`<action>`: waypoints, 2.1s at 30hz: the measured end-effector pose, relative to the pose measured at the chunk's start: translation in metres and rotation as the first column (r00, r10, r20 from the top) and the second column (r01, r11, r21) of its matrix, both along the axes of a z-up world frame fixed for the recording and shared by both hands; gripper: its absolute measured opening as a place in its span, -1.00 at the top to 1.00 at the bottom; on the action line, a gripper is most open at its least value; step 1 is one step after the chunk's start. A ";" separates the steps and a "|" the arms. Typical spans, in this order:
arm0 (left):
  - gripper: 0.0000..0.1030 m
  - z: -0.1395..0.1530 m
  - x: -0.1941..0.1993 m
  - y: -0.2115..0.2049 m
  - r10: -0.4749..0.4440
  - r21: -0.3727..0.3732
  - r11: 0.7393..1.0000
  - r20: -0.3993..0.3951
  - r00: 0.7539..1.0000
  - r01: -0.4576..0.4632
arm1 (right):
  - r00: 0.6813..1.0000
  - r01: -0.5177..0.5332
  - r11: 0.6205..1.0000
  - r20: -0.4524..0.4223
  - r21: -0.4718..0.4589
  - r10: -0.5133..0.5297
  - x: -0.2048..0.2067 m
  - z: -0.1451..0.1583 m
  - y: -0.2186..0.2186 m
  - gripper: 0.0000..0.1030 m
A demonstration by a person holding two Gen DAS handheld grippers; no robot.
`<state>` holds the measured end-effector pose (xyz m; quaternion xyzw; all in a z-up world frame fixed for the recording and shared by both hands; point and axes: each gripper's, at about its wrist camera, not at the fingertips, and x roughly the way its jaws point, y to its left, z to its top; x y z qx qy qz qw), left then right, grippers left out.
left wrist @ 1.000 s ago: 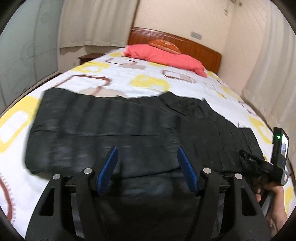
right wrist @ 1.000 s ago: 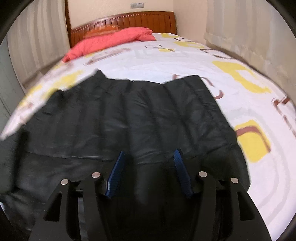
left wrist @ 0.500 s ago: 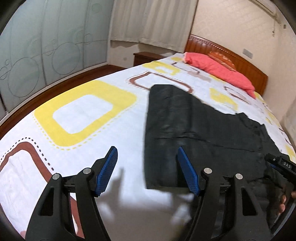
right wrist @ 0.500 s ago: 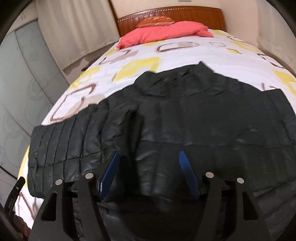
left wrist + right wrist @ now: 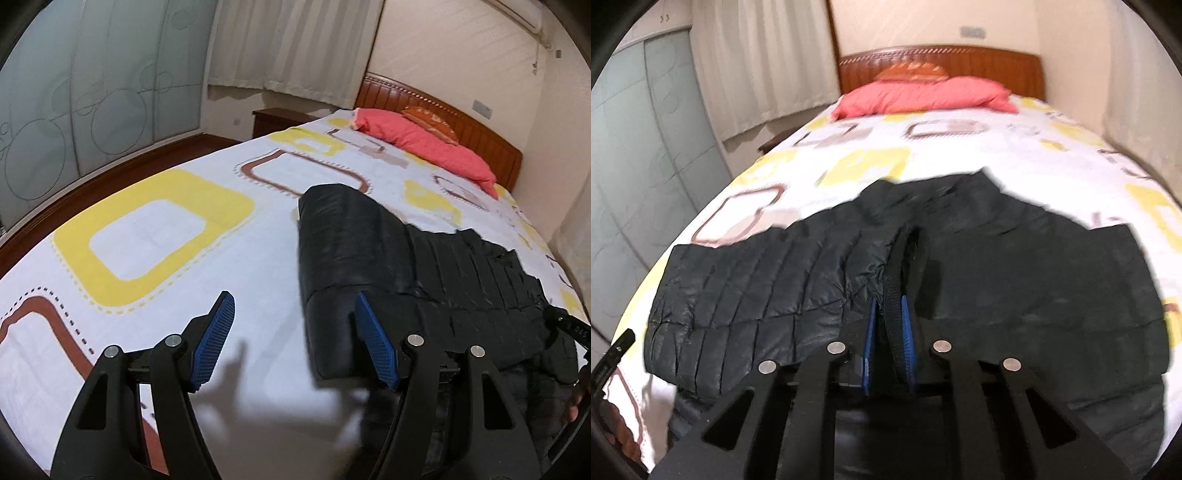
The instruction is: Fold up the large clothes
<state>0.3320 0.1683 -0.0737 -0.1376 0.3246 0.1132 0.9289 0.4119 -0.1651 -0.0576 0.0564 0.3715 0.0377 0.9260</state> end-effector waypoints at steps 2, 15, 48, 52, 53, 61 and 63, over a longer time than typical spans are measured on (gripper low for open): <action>-0.31 0.004 0.003 -0.008 -0.017 0.005 1.000 0.007 1.000 0.017 | 0.999 0.034 0.999 0.015 -0.025 -0.034 -0.003 0.006 -0.022 0.73; -0.45 0.016 0.025 -0.073 -0.138 0.036 0.990 0.024 0.990 0.137 | 0.971 0.237 0.971 0.022 -0.025 -0.236 -0.021 0.006 -0.144 0.73; -0.46 -0.019 0.093 -0.121 -0.132 0.160 0.975 -0.137 0.982 0.153 | 0.967 0.246 0.966 -0.055 -0.079 -0.250 0.002 -0.034 -0.115 -0.01; -0.46 -0.011 0.107 -0.129 -0.147 0.130 0.979 -0.069 0.987 0.155 | 0.973 0.228 0.972 -0.021 -0.063 -0.230 0.031 -0.034 -0.104 -0.01; -0.46 -0.018 0.116 -0.131 -0.153 0.120 0.979 -0.095 0.984 0.164 | 0.974 0.221 0.973 -0.039 -0.064 -0.224 0.042 -0.042 -0.101 -0.01; -0.46 -0.012 0.133 -0.150 -0.202 0.201 0.956 -0.086 0.976 0.215 | 0.972 0.219 0.974 -0.076 -0.063 -0.223 0.064 -0.035 -0.093 -0.06; -0.46 -0.011 0.142 -0.148 -0.187 0.173 0.965 -0.076 0.979 0.198 | 0.976 0.210 0.977 -0.052 -0.047 -0.212 0.072 -0.036 -0.091 -0.06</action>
